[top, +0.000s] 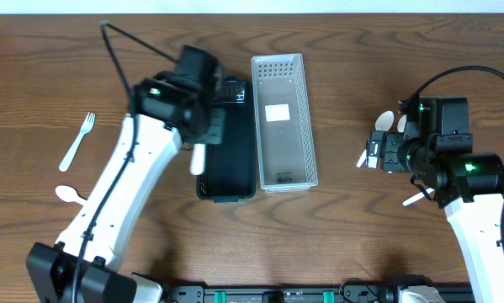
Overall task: Pack container
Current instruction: 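Carry the fork with left gripper and drop it into black basket, then move left gripper back to the second white fork and grasp it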
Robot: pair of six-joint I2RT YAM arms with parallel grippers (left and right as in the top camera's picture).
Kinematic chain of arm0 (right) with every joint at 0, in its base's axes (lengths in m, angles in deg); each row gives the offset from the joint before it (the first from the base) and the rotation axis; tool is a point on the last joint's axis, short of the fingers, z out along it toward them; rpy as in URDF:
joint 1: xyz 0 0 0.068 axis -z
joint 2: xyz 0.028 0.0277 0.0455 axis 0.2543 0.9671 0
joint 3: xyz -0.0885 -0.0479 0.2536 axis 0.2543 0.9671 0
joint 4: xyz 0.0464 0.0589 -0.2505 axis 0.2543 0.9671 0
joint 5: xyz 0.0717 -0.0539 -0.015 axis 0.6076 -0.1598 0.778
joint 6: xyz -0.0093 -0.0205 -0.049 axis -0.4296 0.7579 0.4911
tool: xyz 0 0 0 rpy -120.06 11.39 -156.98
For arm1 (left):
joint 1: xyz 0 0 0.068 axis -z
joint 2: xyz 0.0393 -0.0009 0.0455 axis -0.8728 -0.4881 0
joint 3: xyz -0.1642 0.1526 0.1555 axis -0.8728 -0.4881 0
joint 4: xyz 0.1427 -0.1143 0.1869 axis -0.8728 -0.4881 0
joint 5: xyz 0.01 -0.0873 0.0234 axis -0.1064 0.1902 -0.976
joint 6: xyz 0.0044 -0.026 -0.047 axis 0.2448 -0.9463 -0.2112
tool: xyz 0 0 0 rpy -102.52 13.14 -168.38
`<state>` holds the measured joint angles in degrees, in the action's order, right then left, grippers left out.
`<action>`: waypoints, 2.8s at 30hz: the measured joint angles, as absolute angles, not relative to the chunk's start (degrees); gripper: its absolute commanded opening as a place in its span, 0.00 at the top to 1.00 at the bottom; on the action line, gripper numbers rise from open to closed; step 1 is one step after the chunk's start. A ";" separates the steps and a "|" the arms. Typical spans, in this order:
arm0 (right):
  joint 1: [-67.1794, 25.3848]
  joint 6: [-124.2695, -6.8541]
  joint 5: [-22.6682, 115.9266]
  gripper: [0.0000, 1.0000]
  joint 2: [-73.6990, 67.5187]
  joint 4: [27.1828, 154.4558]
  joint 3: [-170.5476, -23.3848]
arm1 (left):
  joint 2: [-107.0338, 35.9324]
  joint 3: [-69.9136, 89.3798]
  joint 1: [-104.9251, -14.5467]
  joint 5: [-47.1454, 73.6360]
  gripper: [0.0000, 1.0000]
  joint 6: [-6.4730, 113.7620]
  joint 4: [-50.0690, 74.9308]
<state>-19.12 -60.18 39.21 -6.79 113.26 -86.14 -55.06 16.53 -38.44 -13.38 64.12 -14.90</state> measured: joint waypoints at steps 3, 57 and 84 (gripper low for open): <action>-19.12 -60.18 39.21 0.01 -6.77 113.26 -86.14 | -57.05 16.90 -36.40 -13.25 0.94 61.41 -11.73; -19.12 -58.87 39.21 0.01 -6.77 114.00 -86.14 | -78.79 24.29 -70.76 -16.87 0.20 90.22 -14.81; -19.12 -58.83 38.97 0.01 -6.77 109.78 -86.14 | -90.95 24.07 -75.13 -13.22 0.33 98.70 -14.18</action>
<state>-19.12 -58.83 38.97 -6.77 109.78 -86.14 -90.95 24.07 -75.13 -13.22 98.70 -14.18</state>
